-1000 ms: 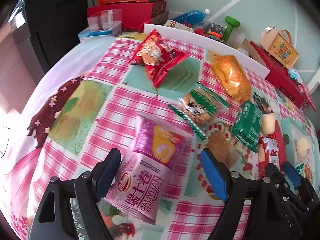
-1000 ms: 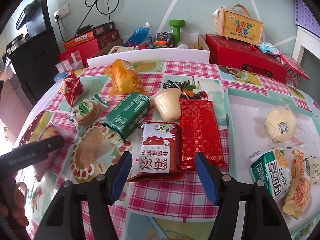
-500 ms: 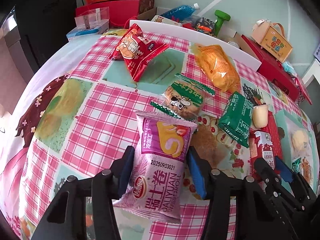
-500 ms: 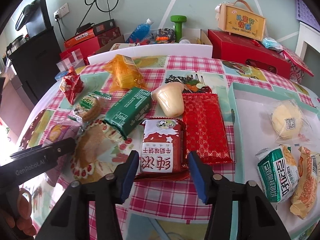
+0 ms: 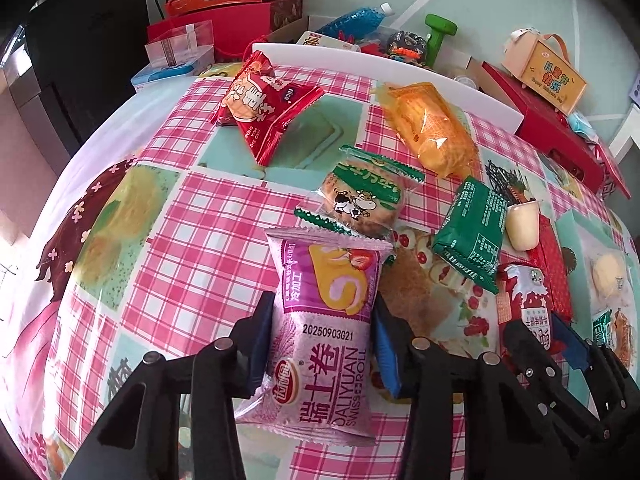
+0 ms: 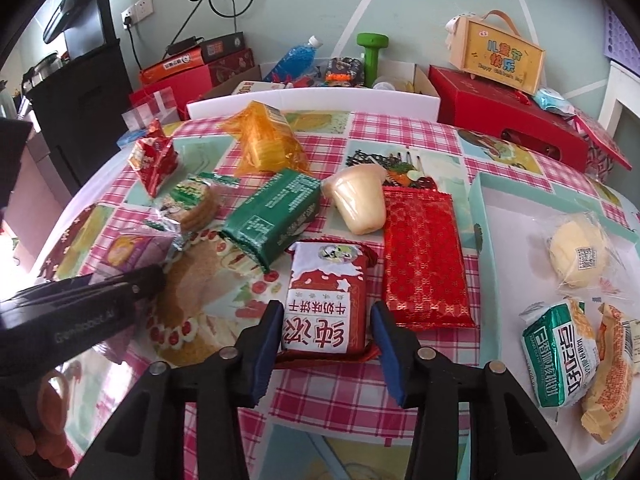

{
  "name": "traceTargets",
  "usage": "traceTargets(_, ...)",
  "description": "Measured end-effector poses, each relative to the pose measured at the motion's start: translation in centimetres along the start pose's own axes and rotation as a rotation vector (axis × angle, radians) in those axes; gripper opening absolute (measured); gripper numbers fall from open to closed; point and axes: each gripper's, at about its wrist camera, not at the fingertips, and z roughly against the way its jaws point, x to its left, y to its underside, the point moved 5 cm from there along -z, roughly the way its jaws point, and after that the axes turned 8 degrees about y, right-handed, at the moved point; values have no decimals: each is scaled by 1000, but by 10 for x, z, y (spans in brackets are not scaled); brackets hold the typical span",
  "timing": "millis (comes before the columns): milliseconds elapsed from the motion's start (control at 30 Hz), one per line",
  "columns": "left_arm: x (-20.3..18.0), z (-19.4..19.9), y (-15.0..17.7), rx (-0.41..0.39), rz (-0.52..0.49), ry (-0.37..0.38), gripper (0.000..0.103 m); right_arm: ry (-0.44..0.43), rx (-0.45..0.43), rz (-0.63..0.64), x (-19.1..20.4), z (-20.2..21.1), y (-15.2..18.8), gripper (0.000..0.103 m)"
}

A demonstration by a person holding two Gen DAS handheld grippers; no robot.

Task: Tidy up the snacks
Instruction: 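Grasp the red-white milk biscuit box with right tool while left tool grasps pink Swiss roll packet, then lift both held packets and carry them over the white tray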

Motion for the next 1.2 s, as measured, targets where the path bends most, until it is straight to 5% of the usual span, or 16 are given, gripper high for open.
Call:
traceTargets(567,-11,0,2,1,-12,-30,45,28,0,17,3,-7,5,42)
traceTargets(1200,-32,35,-11,-103,-41,-38,40,0,-76,-26,-13,23,-9,42)
